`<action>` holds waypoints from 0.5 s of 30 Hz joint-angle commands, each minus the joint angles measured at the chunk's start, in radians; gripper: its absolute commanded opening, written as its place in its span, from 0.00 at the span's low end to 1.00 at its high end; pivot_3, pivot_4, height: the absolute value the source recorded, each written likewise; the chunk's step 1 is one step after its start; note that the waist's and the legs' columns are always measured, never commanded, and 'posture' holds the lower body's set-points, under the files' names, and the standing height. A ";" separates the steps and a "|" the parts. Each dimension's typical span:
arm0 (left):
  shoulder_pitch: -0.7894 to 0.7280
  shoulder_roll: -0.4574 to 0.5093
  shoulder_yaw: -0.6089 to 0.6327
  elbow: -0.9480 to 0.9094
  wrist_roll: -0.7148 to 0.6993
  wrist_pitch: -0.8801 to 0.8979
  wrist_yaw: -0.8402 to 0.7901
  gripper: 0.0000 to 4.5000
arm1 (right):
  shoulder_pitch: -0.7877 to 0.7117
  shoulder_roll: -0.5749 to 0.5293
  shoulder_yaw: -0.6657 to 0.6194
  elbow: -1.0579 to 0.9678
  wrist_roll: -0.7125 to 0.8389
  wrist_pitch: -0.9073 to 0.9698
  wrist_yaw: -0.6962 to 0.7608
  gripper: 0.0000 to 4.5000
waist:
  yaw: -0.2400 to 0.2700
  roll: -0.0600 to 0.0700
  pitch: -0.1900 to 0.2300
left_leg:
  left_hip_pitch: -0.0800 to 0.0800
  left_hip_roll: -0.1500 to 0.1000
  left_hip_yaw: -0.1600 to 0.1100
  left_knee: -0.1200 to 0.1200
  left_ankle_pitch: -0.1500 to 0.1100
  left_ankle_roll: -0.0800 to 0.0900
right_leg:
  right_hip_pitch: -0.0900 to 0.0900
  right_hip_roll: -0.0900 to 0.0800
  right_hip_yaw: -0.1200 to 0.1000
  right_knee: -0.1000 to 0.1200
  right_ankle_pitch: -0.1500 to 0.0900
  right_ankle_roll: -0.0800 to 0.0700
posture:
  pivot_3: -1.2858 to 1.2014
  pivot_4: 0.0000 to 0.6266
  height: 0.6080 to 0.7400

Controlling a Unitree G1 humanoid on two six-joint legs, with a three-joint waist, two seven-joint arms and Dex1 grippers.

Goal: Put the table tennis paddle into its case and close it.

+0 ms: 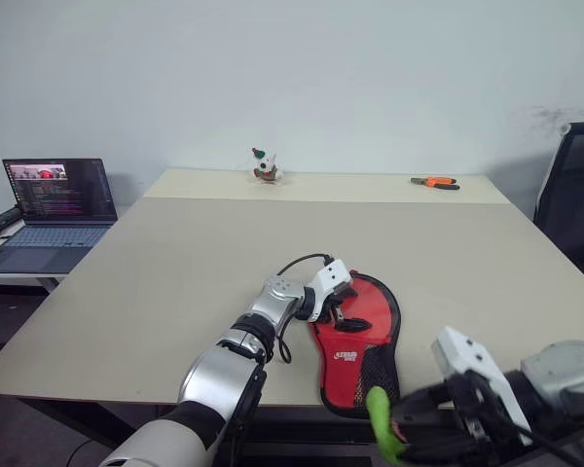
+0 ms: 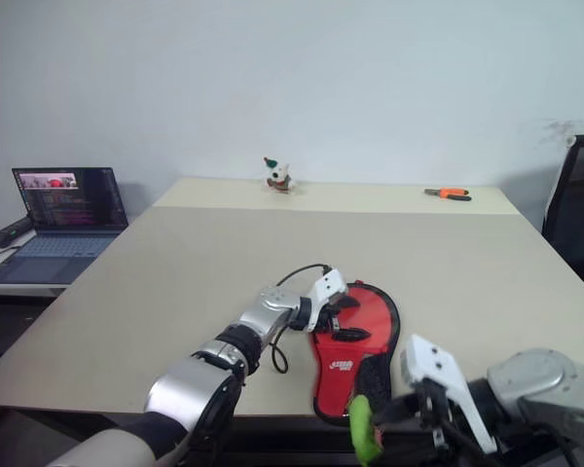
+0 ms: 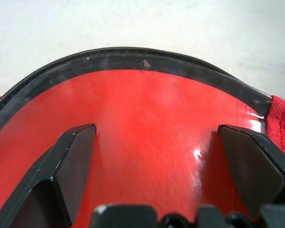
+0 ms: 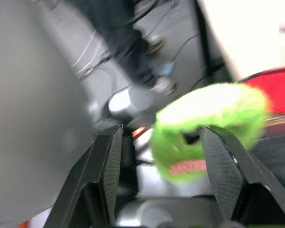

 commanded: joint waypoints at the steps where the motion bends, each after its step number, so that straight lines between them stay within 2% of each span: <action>1: 0.001 0.025 0.014 -0.006 -0.010 -0.009 -0.029 1.00 | 0.005 -0.009 -0.003 0.015 -0.052 -0.025 0.001 0.63 | -0.002 0.000 0.000 | -0.001 0.000 0.000 0.000 0.000 0.000 | -0.001 0.000 0.000 0.000 0.000 0.000 | 0.52 0.24 1.00; 6: 0.017 0.047 0.033 -0.031 -0.030 -0.023 -0.057 1.00 | 0.042 -0.031 0.059 0.056 -0.222 -0.129 0.065 0.63 | -0.007 -0.001 0.001 | -0.002 0.000 0.001 -0.001 0.000 0.001 | -0.003 0.000 0.001 0.000 0.000 0.000 | 0.52 0.24 1.00; 10: 0.035 0.086 0.060 -0.089 -0.071 -0.033 -0.127 1.00 | -0.001 -0.010 0.072 0.116 -0.273 -0.173 0.090 0.63 | -0.012 -0.001 0.002 | -0.001 0.001 0.002 -0.001 0.000 0.001 | -0.003 0.001 0.002 0.001 0.000 0.000 | 0.52 0.24 1.00; 12: 0.074 0.134 0.066 -0.202 -0.107 -0.038 -0.213 1.00 | -0.031 0.014 0.075 0.156 -0.297 -0.196 0.093 0.63 | -0.016 -0.001 0.003 | -0.001 0.001 0.002 -0.001 0.000 0.001 | -0.003 0.001 0.002 0.001 0.000 0.000 | 0.52 0.24 1.00; 15: 0.240 0.266 0.096 -0.608 -0.218 0.134 -0.323 1.00 | -0.094 0.072 0.102 0.255 -0.370 -0.262 0.087 0.63 | -0.032 -0.001 0.005 | -0.001 0.003 0.001 -0.002 0.000 0.001 | -0.004 0.002 0.003 0.002 0.000 -0.002 | 0.52 0.24 1.00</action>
